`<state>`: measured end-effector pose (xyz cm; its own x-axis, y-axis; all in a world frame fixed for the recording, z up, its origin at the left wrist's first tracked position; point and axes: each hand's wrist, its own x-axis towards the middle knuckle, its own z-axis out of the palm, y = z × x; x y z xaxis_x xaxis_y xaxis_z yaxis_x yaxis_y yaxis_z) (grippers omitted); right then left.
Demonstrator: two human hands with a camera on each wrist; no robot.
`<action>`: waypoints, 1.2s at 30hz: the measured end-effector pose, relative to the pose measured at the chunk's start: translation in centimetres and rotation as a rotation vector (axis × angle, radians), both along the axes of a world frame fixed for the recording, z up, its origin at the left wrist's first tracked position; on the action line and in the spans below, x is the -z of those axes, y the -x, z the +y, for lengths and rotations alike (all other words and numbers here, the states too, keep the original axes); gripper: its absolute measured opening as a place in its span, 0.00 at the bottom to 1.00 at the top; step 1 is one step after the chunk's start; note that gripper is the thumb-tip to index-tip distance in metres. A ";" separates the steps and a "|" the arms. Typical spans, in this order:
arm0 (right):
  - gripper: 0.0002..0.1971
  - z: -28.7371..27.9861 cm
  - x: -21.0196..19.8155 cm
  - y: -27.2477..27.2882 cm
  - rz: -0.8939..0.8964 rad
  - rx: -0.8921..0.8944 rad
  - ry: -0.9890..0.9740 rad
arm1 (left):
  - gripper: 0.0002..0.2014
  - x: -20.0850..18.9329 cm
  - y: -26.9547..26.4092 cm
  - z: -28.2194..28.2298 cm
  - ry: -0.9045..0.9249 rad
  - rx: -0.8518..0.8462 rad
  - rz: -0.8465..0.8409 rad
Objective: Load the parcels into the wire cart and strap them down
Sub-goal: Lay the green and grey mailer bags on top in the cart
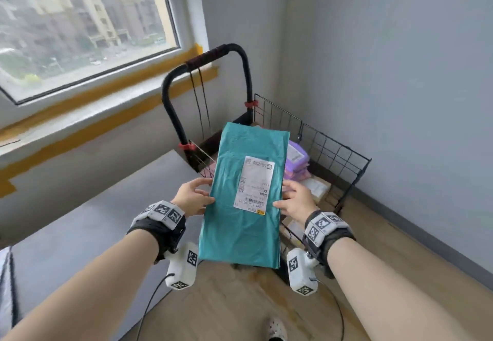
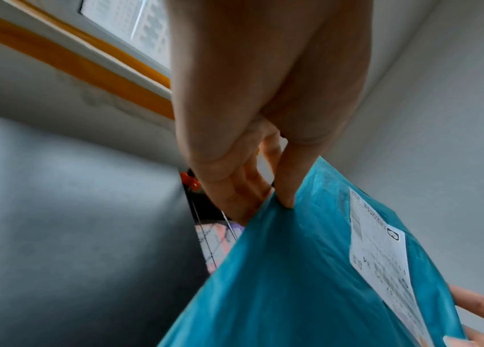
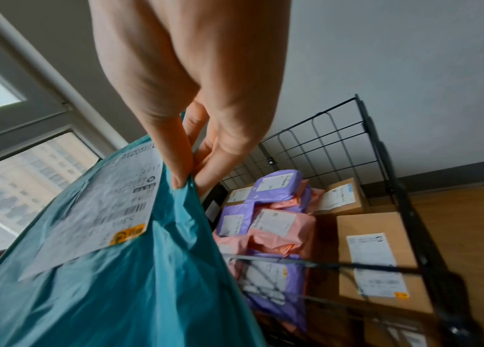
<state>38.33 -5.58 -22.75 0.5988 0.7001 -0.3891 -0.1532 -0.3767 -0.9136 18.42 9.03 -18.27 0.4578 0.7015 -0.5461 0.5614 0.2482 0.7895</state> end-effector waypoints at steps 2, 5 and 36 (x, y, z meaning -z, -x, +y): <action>0.28 -0.8 0.8 -3.3 0.003 0.023 0.027 | 0.22 0.7 -3.9 -0.1 0.012 0.028 0.029; 0.27 -1.3 2.2 -7.3 0.015 0.056 0.049 | 0.22 1.6 -8.8 0.4 0.000 0.083 0.065; 0.17 5.5 20.9 -18.0 0.124 0.651 0.699 | 0.33 25.9 -34.6 10.7 0.209 0.923 0.326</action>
